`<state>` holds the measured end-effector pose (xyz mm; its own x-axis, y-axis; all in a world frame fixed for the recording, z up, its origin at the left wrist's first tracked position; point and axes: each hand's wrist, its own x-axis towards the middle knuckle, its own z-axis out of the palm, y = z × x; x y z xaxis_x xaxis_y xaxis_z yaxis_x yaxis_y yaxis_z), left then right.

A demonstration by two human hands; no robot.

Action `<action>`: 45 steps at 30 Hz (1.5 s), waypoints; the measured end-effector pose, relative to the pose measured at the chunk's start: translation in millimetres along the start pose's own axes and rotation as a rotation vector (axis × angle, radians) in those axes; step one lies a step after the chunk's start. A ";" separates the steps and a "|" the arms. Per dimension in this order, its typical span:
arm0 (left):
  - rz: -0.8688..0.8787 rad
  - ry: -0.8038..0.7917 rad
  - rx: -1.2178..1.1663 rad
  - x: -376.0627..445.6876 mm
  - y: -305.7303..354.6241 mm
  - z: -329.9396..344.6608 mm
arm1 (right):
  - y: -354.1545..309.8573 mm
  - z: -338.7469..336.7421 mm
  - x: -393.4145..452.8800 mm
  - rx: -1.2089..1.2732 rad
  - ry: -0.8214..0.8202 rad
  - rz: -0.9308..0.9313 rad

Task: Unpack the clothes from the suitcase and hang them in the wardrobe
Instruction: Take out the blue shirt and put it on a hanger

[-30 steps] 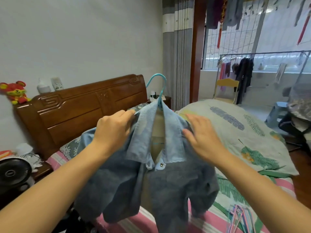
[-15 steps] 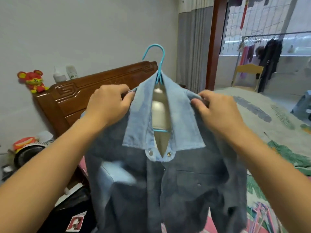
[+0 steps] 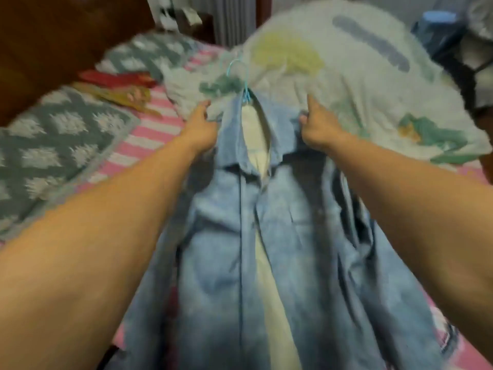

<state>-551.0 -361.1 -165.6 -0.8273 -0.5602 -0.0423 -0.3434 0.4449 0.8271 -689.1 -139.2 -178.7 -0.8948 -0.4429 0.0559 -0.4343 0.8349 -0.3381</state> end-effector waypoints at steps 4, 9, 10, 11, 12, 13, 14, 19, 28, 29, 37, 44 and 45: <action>-0.103 -0.199 -0.136 -99.1 -161.4 126.3 | 64.4 169.7 -102.0 -0.128 -0.349 -0.031; -0.194 -0.405 0.173 -291.3 -295.6 173.1 | 105.7 262.9 -301.5 -0.062 -0.345 0.046; -0.216 -0.377 0.234 -316.8 -309.4 172.8 | 106.2 270.7 -328.2 -0.064 -0.314 0.049; -0.236 -0.372 0.292 -339.8 -319.6 170.5 | 103.3 274.1 -351.6 -0.066 -0.296 0.041; -0.254 -0.394 0.347 -359.7 -326.1 167.5 | 98.7 275.3 -369.5 -0.060 -0.295 0.039; -0.263 -0.427 0.403 -378.7 -331.4 165.6 | 93.2 276.4 -385.7 -0.048 -0.315 0.047; -0.261 -0.436 0.447 -395.6 -333.2 164.5 | 88.5 277.4 -400.1 -0.038 -0.362 0.071; -0.356 -0.189 0.427 -412.6 -309.6 188.6 | 86.5 296.3 -433.3 -0.131 -0.527 0.169; -0.806 -0.028 0.436 -337.6 -286.4 251.9 | 92.1 306.0 -399.2 0.026 -0.490 0.136; -0.838 -0.058 0.410 -333.7 -286.9 249.1 | 95.9 302.1 -394.6 0.091 -0.520 0.136; -0.622 0.022 -0.063 -351.5 -229.3 188.4 | 94.3 226.7 -376.8 0.776 -0.414 0.460; -0.704 -0.113 -0.396 -343.1 -195.8 202.5 | 53.4 221.7 -381.1 0.903 -0.484 0.338; -0.721 -0.110 -0.405 -342.6 -196.1 204.3 | 52.4 224.4 -380.8 0.882 -0.485 0.362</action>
<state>-291.0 -113.7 -427.8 -0.5114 -0.5307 -0.6758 -0.6365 -0.2945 0.7129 -348.0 -0.2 -428.4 -0.7343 -0.4610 -0.4983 0.2513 0.4972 -0.8304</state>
